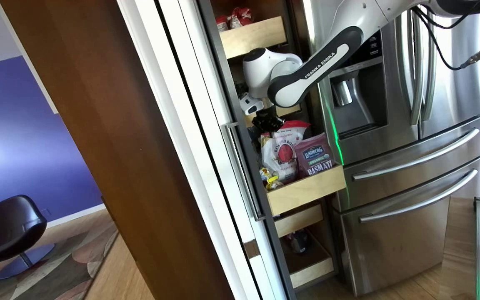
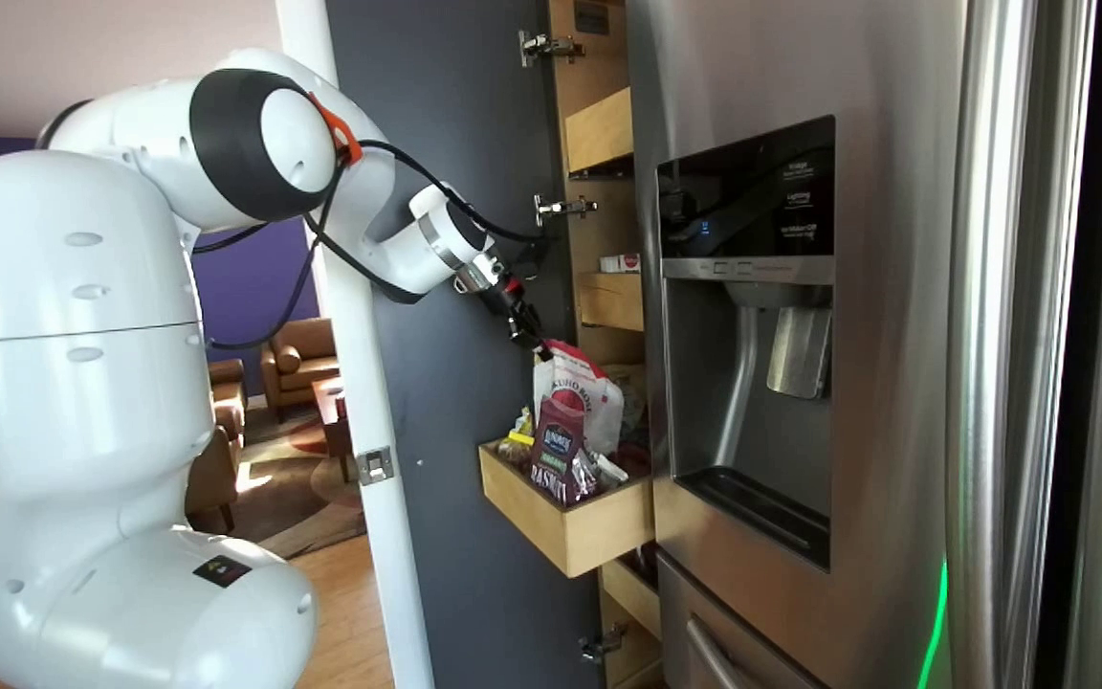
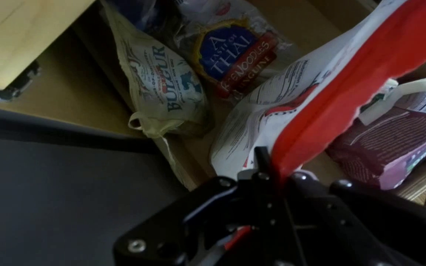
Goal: Pick up the white and red packet on the pulled out shelf and move it a little to the left
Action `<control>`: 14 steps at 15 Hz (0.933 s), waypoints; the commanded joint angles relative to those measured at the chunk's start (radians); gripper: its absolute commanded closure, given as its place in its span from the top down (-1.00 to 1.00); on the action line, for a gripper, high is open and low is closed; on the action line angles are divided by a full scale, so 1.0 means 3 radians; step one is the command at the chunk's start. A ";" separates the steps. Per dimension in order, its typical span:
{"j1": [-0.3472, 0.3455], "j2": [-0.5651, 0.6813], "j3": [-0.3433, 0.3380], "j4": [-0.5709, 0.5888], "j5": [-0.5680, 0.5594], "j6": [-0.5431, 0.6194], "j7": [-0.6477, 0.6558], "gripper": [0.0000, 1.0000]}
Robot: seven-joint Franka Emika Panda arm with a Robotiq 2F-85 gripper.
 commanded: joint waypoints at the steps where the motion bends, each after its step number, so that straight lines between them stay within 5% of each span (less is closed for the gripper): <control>1: 0.0016 0.0022 0.0000 -0.0093 -0.0082 0.0203 0.0009 -0.99; 11: -0.0072 0.0228 -0.0004 -0.0079 0.0871 0.0674 -0.0014 -0.99; 12: -0.0087 0.0233 -0.0010 -0.0059 0.0959 0.0675 0.0004 -0.45; 14: -0.0109 0.0219 -0.0030 -0.0014 0.1057 0.0647 0.0080 -0.32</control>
